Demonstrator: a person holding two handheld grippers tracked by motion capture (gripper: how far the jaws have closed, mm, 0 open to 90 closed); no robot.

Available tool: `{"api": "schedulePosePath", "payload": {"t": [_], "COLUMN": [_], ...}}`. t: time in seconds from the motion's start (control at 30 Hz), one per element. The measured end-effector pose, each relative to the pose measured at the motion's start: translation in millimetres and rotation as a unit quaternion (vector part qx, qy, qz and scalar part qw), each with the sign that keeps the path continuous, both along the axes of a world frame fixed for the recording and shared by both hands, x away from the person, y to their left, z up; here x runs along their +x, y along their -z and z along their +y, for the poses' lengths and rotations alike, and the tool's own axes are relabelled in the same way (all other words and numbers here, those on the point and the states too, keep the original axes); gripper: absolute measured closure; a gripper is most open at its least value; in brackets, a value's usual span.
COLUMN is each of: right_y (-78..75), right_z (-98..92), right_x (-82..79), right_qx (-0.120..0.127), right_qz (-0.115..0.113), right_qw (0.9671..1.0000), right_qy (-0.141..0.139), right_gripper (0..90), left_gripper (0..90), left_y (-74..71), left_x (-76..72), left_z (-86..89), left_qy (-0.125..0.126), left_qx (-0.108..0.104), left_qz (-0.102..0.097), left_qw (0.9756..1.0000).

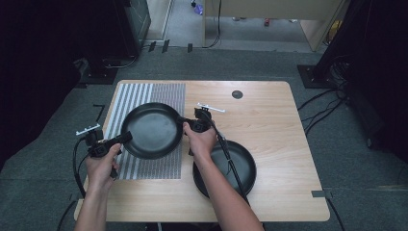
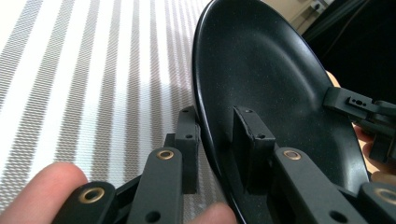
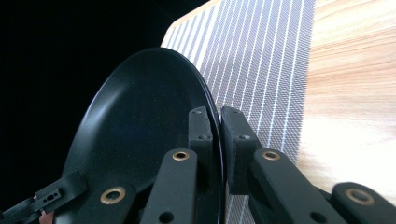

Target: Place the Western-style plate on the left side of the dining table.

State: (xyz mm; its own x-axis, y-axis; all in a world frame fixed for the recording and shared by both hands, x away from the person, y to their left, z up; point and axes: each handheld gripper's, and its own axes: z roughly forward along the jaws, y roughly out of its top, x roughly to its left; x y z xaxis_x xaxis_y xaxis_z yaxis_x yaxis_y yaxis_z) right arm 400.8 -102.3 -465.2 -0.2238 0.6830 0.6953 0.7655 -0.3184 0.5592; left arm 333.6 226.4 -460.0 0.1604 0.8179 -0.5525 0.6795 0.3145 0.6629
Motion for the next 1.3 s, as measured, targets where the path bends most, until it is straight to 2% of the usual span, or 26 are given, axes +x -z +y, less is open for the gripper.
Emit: {"api": "schedulePosePath", "payload": {"t": [0.27,0.33,0.53,0.67,0.8,0.93,1.17,1.3], "right_y": [16.1,19.7,31.9,35.6,36.6,39.2,43.1,50.9], "right_z": [22.5,27.2,39.9,43.1,43.0,39.9,44.8,48.7], "right_x": [21.3,25.6,38.0,44.7,50.8,58.8,64.7,65.5], "right_qx": [-0.003,-0.008,-0.021,-0.027,-0.034,-0.034,-0.041,-0.042], "right_qz": [0.02,0.016,0.027,0.028,0.02,0.02,0.013,0.016], "right_qw": [0.9998,0.9998,0.9994,0.9991,0.9991,0.999,0.9986,0.9985], "right_qy": [0.002,0.005,0.008,0.015,0.018,0.021,0.03,0.032], "right_gripper": [84.2,84.1,84.1,84.2,84.2,84.0,83.1,82.6], "left_gripper": [73.1,73.1,73.3,73.6,73.6,75.3,75.3,75.4], "left_y": [18.7,23.3,39.6,47.3,51.2,54.0,54.2,58.1], "left_x": [20.1,24.1,38.3,46.3,53.0,58.8,63.7,64.2], "left_z": [16.6,19.4,27.3,28.4,27.1,26.1,26.3,27.9], "left_qy": [-0.024,-0.031,-0.051,-0.056,-0.058,-0.061,-0.071,-0.075], "left_qx": [-0.003,-0.005,-0.02,-0.033,-0.039,-0.059,-0.047,-0.04], "left_qz": [0.011,0.014,0.027,0.027,0.027,0.024,0.021,0.03], "left_qw": [0.9996,0.9994,0.9981,0.9975,0.9972,0.9961,0.9961,0.9959]}}
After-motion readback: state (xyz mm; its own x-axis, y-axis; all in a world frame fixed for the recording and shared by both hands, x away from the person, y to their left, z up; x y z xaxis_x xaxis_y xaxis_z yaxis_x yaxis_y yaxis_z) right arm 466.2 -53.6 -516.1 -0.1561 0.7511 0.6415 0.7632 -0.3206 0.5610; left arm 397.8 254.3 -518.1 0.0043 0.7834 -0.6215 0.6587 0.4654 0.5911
